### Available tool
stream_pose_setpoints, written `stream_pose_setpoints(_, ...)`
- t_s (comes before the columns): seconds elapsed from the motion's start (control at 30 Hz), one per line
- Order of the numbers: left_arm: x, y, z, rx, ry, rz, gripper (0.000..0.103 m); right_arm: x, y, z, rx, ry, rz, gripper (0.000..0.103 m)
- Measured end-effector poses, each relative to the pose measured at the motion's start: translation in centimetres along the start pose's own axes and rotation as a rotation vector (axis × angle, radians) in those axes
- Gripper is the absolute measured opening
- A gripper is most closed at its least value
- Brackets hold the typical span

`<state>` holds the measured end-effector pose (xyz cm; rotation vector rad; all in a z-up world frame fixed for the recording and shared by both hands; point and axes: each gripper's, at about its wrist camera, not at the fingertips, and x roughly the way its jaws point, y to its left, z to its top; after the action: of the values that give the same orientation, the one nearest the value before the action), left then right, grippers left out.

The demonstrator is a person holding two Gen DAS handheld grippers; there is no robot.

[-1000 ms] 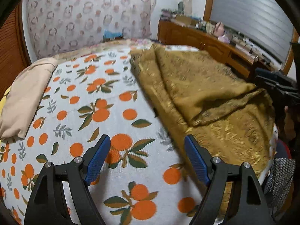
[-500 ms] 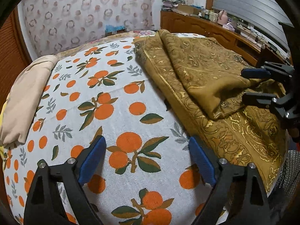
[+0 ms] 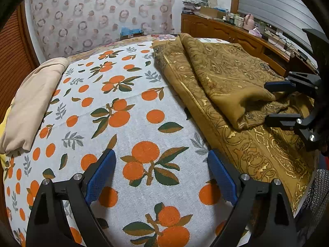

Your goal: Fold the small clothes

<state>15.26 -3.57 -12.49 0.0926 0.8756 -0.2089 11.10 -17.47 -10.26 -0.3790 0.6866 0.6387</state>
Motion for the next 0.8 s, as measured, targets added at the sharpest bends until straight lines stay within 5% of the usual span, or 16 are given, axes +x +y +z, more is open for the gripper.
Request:
stream_pose_setpoints(0.2, -0.3, 0.2, 0.3, -0.007, -0.018, 0.004, 0.091, 1.1, 0.8, 0.9, -0.026, 0.015, -0.010, 0.078)
stream_pose_setpoints(0.4, -3.5, 1.3, 1.5, -0.062, -0.201, 0.012, 0.091, 2.5, 0.3, 1.8, -0.022, 0.027, -0.021, 0.076)
stream_pose_setpoints(0.43, -4.0, 1.3, 1.8, -0.056, -0.223, 0.023, 0.091, 2.6, 0.2, 1.9, -0.023, 0.024, -0.015, 0.071)
stream_pose_setpoints(0.57, -5.3, 1.7, 2.9, -0.056, -0.280, 0.017, 0.092, 2.7, 0.5, 2.1, -0.042, 0.009, -0.010, 0.015)
stream_pose_setpoints(0.8, -6.3, 2.4, 4.2, -0.091, -0.321, 0.000, 0.092, 0.0, -0.9, 3.4, -0.006, -0.099, -0.050, 0.006)
